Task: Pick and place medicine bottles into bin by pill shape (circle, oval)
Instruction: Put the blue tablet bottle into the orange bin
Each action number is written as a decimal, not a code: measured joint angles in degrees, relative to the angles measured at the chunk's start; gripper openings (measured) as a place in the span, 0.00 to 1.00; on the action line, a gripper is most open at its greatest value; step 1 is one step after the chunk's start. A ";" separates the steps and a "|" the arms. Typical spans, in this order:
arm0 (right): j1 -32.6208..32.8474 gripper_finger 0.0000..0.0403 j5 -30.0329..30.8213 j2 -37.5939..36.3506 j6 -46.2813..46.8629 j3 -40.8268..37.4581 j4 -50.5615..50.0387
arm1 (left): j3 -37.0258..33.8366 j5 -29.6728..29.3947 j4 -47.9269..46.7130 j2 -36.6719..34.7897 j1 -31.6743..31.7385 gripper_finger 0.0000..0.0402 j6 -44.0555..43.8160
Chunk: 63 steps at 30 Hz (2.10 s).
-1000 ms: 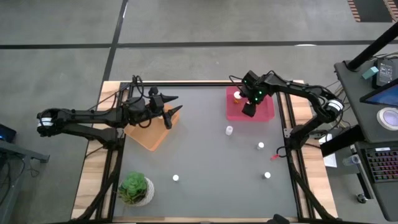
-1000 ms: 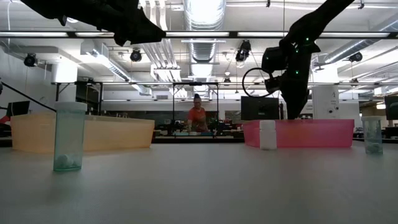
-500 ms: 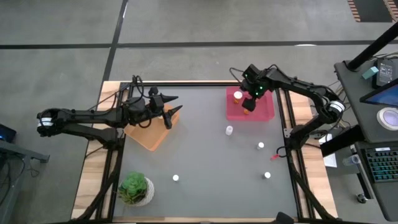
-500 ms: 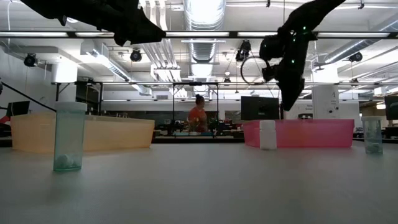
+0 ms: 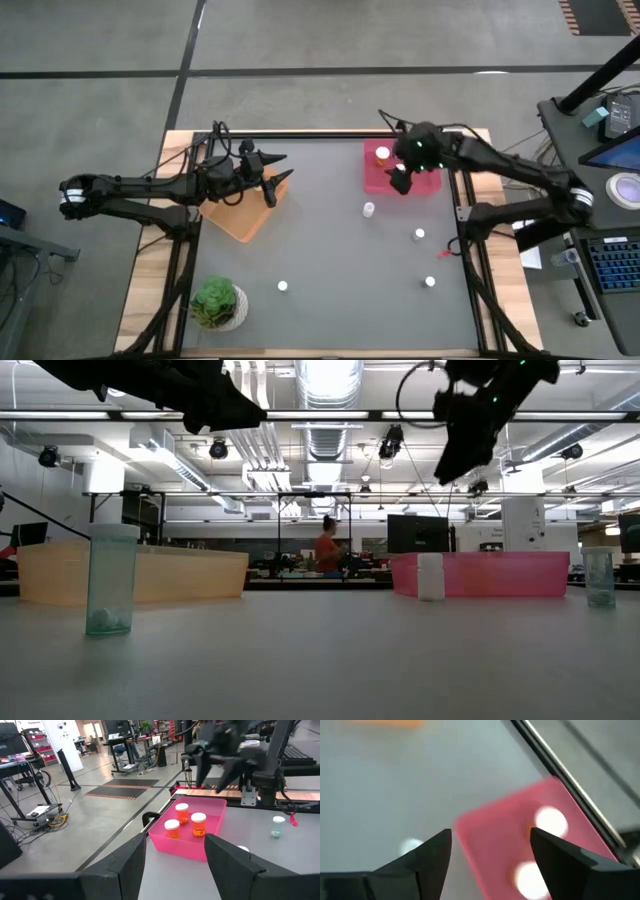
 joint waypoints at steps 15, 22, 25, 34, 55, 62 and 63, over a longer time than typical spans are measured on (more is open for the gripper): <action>18.21 0.61 0.41 -16.49 -7.18 -18.99 33.02 | -0.04 0.65 -0.09 0.00 -0.05 0.47 -5.35; 24.74 0.61 5.64 -19.59 -13.77 -25.30 42.77 | -0.09 1.71 0.03 0.00 -2.14 0.47 -9.10; 26.72 0.61 5.62 -21.01 -17.03 -28.28 49.09 | -0.09 1.86 0.14 0.01 -3.54 0.47 -11.21; 27.90 0.61 -1.77 -25.35 -24.52 -32.29 59.25 | 1.10 1.86 9.45 6.52 -8.88 0.47 -13.58; 27.86 0.61 -3.43 -36.97 -27.44 -35.48 59.21 | 37.55 5.26 -51.15 29.75 -21.49 0.47 -52.74; 27.83 0.61 -2.75 -37.71 -28.83 -35.50 59.10 | 48.05 13.01 -68.93 38.13 -30.86 0.47 -56.12; 27.83 0.61 -2.75 -37.64 -28.90 -35.50 59.04 | 48.81 13.47 -70.12 39.13 -32.66 0.47 -53.42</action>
